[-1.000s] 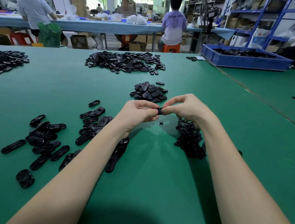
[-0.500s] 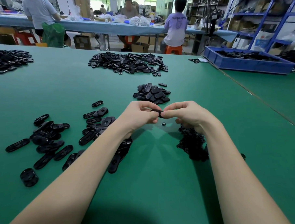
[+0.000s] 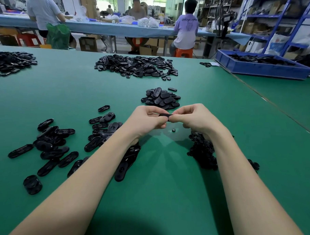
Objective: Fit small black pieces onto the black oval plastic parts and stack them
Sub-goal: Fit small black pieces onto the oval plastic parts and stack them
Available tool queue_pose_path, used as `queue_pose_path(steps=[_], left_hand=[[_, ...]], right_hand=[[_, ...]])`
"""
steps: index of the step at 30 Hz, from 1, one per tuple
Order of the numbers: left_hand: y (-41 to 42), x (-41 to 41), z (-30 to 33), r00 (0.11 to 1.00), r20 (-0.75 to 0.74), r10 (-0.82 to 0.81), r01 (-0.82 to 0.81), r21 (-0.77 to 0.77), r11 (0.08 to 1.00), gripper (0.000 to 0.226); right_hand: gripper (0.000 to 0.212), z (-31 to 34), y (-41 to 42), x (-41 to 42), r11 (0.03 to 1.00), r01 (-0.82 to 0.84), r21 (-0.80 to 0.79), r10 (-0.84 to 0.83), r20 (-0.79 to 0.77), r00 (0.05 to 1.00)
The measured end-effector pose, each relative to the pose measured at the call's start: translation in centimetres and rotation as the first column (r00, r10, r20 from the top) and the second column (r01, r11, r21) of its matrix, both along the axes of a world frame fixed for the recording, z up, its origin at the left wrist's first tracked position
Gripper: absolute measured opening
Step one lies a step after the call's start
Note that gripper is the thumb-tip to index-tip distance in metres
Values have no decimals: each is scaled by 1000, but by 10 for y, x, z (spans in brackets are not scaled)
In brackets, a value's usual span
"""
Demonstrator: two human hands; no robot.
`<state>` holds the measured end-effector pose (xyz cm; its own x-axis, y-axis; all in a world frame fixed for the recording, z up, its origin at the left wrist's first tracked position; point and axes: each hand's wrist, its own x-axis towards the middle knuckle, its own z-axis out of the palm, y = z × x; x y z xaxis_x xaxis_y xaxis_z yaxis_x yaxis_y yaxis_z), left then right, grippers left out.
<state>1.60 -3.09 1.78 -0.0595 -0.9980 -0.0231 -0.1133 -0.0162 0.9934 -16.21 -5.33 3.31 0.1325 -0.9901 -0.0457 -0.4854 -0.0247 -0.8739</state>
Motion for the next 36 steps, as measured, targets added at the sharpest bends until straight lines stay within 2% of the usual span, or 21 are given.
queue_pose_path(steps=[6, 10, 14, 16, 19, 22, 26, 30, 34, 36], left_hand=[[-1, -1, 0, 1000, -11, 4, -3, 17, 1000, 14], [-2, -5, -5, 999, 15, 36, -36, 16, 999, 15], [-5, 0, -7, 998, 64, 12, -8, -64, 998, 13], [-6, 7, -6, 985, 170, 1, 22, -131, 991, 18], [-6, 12, -7, 920, 389, 39, 60, -238, 969, 26], [-7, 15, -10, 841, 532, 100, 79, -303, 950, 23], [-10, 21, -14, 745, 643, 176, 45, -312, 949, 17], [-13, 21, -15, 732, 648, 210, -10, -298, 955, 18], [-17, 20, -18, 733, 644, 220, -46, -276, 960, 18], [-20, 19, -18, 729, 644, 232, -54, -285, 957, 18]], right_hand=[[10, -2, -1, 2, 999, 21, -26, -22, -26, 999], [17, -4, -1, 4, 999, 32, -43, -34, -57, 998], [17, -5, -2, 6, 997, 35, -70, -38, -45, 998], [11, -5, -1, 4, 998, 22, -53, -22, -6, 1000], [8, -4, 0, 2, 999, 12, -34, -11, 14, 1000], [11, -4, -2, 1, 1000, -9, -18, 7, -105, 994], [7, -12, -5, -1, 1000, -10, -24, 0, -399, 917], [5, -7, -2, 1, 1000, 5, 6, -1, -546, 838], [26, 6, 0, -13, 993, 74, 86, 6, -693, 721], [23, 9, 0, -18, 993, 75, 95, 11, -686, 728]])
